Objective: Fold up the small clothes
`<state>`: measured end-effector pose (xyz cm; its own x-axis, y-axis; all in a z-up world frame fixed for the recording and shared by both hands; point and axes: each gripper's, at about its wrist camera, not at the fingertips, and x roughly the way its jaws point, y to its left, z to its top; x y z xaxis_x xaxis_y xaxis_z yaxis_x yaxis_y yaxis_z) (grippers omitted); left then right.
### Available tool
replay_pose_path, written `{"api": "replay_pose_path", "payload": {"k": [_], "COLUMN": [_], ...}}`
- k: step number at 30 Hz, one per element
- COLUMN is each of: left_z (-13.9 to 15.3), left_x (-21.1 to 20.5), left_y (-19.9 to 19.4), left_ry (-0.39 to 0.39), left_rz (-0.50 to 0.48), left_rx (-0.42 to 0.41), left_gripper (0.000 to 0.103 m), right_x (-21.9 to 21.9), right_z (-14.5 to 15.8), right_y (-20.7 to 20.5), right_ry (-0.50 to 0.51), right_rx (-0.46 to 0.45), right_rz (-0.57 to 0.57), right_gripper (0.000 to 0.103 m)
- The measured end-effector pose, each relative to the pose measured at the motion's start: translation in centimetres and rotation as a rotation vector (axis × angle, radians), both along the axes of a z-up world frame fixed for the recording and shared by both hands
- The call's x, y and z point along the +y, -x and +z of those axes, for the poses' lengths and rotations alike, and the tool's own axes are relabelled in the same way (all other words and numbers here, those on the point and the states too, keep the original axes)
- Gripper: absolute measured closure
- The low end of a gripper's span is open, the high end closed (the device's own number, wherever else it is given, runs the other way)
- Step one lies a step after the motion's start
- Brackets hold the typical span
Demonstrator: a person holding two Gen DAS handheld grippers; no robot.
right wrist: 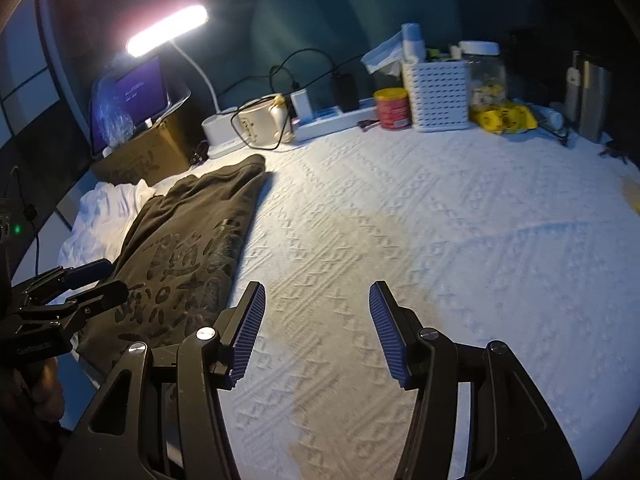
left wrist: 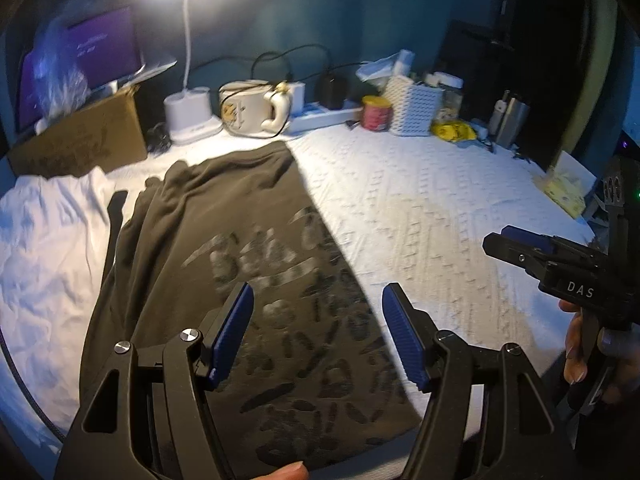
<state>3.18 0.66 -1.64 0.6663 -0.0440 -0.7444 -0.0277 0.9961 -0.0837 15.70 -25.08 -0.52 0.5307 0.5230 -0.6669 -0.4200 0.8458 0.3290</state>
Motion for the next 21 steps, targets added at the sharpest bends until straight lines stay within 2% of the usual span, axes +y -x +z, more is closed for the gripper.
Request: {"api": "replay_pose_path", "payload": {"k": [1,3,5,13,21], "left_z": [0.2,0.6,1.1,3.2,6.6], "left_x": [-0.3,-0.7,-1.2,-2.9,-4.0], "left_y": [0.1,0.3,0.7,1.6,3.3], "left_ry": [-0.004,-0.018,-0.029,-0.072,-0.124], "left_rz": [-0.007,-0.008,-0.007,-0.035,-0.050], "left_rx": [-0.009,-0.026,-0.057,-0.121,-0.243], "left_gripper": [0.035,0.018,0.011,0.011,0.011], "right_x": [-0.4,-1.1,-1.9,-4.9,-7.4], "right_z": [0.3,0.8,1.3,4.0,6.5], "right_y": [0.3,0.6,1.0,2.4,3.7], "right_ry": [0.005,0.006,0.004,0.005,0.003], "right_rx": [-0.006,-0.016,-0.028,-0.094,-0.155], "right_rz": [-0.008,-0.022,-0.037,-0.103,-0.159], "right_gripper": [0.046,0.046,0.046,0.045,0.045]}}
